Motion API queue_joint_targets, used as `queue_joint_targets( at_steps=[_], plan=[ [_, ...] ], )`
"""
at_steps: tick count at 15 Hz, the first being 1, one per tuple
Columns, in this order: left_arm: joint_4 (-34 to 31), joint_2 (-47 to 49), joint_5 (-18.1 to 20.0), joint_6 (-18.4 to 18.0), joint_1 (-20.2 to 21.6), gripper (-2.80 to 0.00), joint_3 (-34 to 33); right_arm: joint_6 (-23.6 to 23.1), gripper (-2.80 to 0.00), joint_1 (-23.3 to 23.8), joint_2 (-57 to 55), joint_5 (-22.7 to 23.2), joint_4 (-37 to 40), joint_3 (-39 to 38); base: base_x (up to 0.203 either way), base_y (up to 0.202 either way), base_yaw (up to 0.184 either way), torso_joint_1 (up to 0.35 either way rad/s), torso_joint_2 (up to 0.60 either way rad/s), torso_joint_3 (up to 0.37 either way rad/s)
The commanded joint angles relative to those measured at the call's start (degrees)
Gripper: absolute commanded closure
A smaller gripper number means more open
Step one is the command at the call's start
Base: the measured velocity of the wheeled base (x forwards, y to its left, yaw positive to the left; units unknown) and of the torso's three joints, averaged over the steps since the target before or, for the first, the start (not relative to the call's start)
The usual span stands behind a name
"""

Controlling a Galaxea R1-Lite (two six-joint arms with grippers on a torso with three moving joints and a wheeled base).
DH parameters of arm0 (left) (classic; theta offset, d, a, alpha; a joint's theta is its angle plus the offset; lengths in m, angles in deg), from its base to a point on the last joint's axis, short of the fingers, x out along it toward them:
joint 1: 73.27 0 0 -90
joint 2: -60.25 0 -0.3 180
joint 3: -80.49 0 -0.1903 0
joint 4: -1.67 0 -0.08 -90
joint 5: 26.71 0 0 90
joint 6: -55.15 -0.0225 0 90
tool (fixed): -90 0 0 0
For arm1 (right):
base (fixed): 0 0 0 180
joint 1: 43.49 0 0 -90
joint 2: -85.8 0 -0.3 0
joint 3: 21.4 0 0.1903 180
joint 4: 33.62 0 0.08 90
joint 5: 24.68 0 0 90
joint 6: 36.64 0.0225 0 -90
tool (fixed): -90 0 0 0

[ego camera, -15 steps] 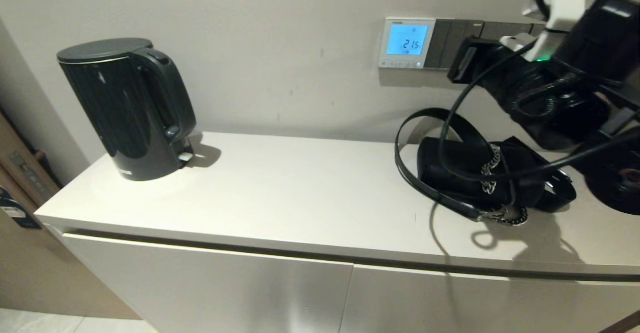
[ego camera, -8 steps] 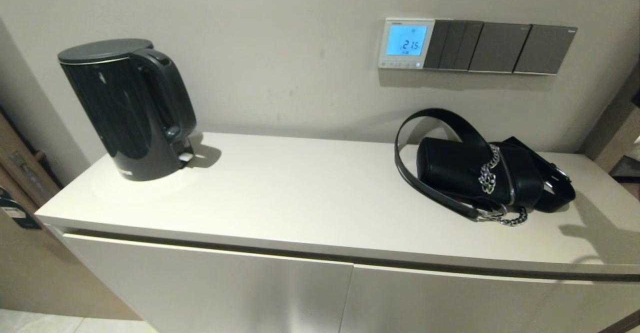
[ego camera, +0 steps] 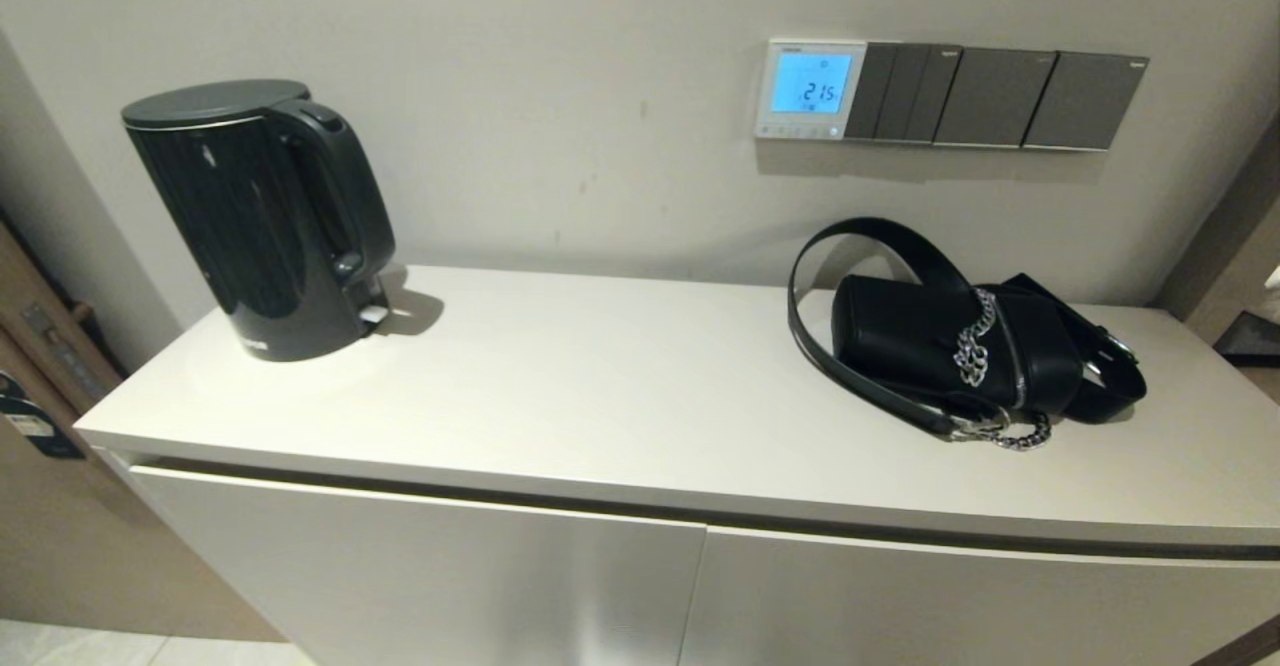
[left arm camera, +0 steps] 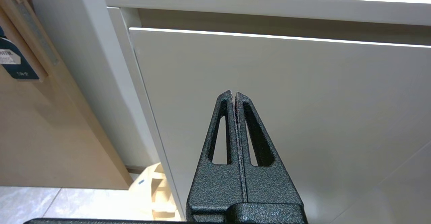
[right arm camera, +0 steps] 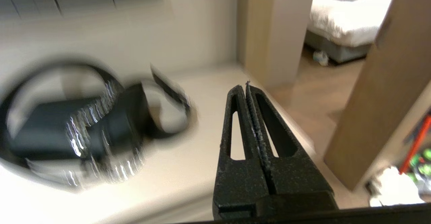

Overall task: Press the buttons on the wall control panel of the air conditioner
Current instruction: Turn off the central air conditioner

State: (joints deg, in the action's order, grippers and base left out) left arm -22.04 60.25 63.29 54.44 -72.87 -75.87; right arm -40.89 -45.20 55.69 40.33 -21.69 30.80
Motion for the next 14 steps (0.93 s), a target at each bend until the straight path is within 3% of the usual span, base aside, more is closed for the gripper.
queue_joint_targets(
  at_steps=[1,5,9,14],
  plan=[
    [-0.01,0.09,0.00,0.00,0.04,0.00,0.00,0.34,0.00,0.43,9.20,0.09,-0.06,-8.61,0.000,0.000,0.000,0.000,0.00,0.000],
    [-0.01,0.09,-0.06,0.00,-0.05,0.00,0.00,1.36,0.00,0.02,17.51,1.60,-0.07,-17.54,0.000,0.000,0.000,0.000,0.00,0.000],
    [-0.01,0.09,0.00,0.00,0.04,0.00,0.00,3.15,0.00,0.67,22.52,7.12,-0.07,-25.04,0.000,0.000,0.000,0.000,0.00,0.000],
    [-0.01,0.09,0.00,0.00,0.00,0.00,0.00,3.90,0.00,0.83,30.09,12.53,1.76,-28.89,0.000,0.000,0.000,0.000,0.00,0.000]
  ],
)
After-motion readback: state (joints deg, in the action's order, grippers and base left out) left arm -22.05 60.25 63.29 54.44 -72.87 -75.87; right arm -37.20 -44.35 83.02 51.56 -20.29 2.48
